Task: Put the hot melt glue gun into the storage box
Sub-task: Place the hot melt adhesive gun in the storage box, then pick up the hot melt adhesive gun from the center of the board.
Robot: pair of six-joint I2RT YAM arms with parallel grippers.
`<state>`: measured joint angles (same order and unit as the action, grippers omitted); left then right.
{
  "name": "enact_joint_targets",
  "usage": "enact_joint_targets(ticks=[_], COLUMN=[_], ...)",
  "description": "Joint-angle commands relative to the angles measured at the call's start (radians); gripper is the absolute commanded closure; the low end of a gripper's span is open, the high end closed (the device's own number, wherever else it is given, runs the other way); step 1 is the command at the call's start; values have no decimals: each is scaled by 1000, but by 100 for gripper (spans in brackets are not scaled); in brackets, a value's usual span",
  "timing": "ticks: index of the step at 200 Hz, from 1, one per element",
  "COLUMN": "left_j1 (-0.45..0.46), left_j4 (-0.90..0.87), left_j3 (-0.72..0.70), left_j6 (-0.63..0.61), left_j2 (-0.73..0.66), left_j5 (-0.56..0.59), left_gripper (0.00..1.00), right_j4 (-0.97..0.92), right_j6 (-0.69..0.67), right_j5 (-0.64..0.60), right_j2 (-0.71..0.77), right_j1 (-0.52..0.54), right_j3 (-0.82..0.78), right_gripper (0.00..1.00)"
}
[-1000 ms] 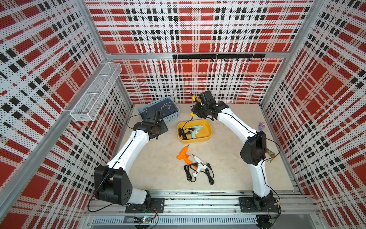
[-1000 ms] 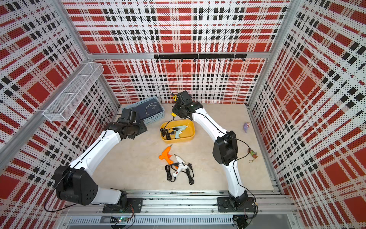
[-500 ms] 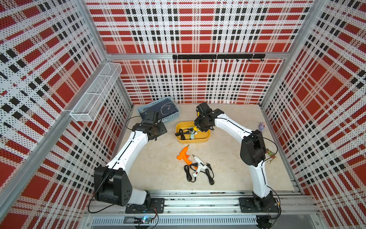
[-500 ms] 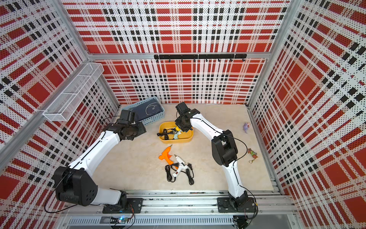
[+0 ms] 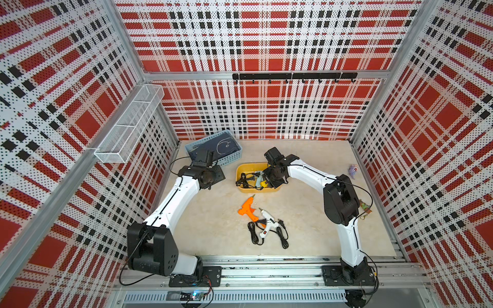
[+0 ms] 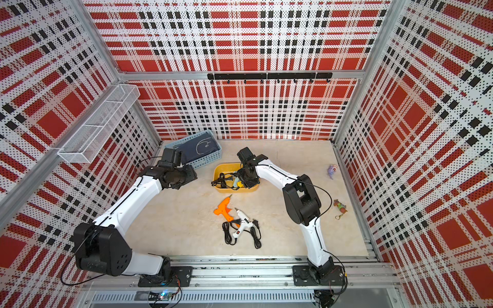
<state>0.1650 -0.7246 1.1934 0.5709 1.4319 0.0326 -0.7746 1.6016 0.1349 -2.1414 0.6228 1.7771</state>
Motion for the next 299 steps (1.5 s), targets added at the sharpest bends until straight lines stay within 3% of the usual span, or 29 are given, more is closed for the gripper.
enact_joint_targets(ticks=[1,13,54,72,133,160,191,210,240,267,299], left_j1=[5,8,9,9,23,74,206,306,459,518,525], left_j4=[14,14,14,14,14,31,21,-42,-113,-70,-47], left_j3=[4,5,11,15,32,36,39,35,-17,-60,2], left_j6=[-16,-16,-11,-8,-8,-24,-64,-121,-188,-175,-174], left_j2=[13,15,15,15,23,55,117,138,139,180,304], left_j5=[-8,-8,-4,-4,-9,-33,-89,-83,-43,-27,72], left_gripper=[37,37,37,37,38,51,49,44,39,35,32], right_j4=[-7,-26,-13,-10,-31,-57,-100,-122,-74,-24,-27], right_j6=[48,43,57,66,18,-101,-312,-418,-465,-466,-503], right_j5=[5,2,-4,4,24,6,-94,-175,-212,-192,-173], right_j2=[1,-19,-47,-68,-55,5,112,196,350,449,482], right_j1=[9,8,-4,-9,-14,-21,-40,-58,-116,-163,-187], right_j3=[19,61,101,133,192,240,267,223,2,-177,-232], right_gripper=[78,62,54,43,36,36,34,33,31,30,30])
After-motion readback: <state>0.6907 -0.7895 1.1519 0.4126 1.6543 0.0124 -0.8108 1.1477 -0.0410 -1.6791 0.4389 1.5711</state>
